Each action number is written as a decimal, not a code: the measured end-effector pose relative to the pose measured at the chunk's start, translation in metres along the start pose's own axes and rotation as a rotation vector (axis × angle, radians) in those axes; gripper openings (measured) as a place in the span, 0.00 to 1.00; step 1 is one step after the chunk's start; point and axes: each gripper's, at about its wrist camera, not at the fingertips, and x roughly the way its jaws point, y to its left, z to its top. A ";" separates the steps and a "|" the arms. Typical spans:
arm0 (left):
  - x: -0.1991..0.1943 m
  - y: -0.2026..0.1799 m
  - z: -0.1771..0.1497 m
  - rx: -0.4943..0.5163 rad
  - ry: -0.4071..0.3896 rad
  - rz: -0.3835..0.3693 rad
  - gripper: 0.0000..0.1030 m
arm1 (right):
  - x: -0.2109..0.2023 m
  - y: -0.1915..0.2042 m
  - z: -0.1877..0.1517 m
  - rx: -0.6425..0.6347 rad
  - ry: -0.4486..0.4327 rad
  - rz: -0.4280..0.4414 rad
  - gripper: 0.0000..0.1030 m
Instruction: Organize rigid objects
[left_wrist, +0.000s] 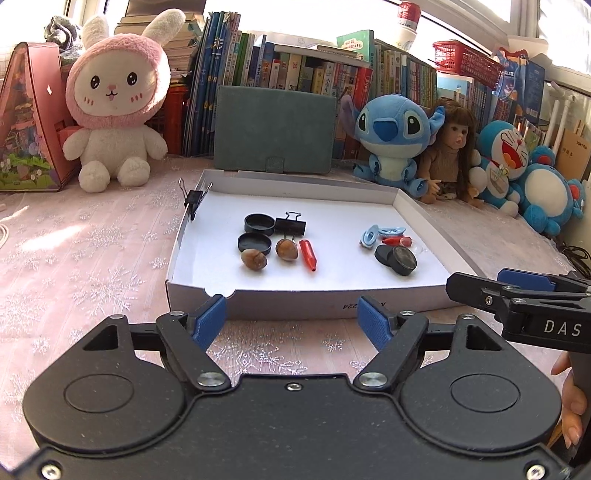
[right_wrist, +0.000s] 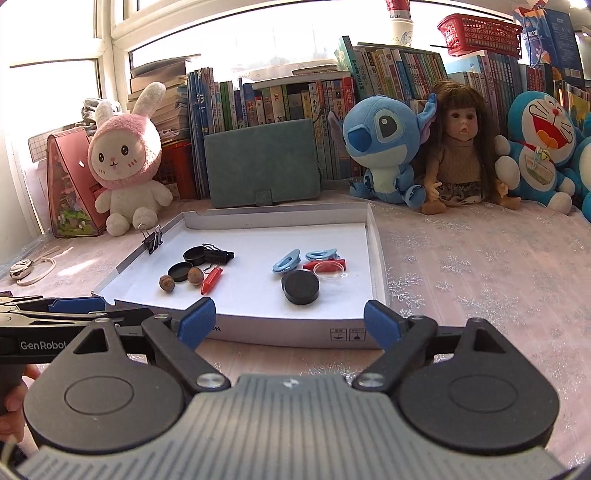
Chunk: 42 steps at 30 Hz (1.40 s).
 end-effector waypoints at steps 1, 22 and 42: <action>0.001 0.002 -0.003 -0.011 0.009 0.002 0.74 | 0.000 0.000 -0.004 -0.001 0.004 -0.010 0.91; 0.028 -0.011 -0.023 0.069 0.060 0.168 0.98 | 0.026 0.003 -0.036 -0.049 0.111 -0.081 0.98; 0.030 -0.011 -0.024 0.064 0.051 0.197 1.00 | 0.029 0.007 -0.036 -0.072 0.125 -0.090 1.00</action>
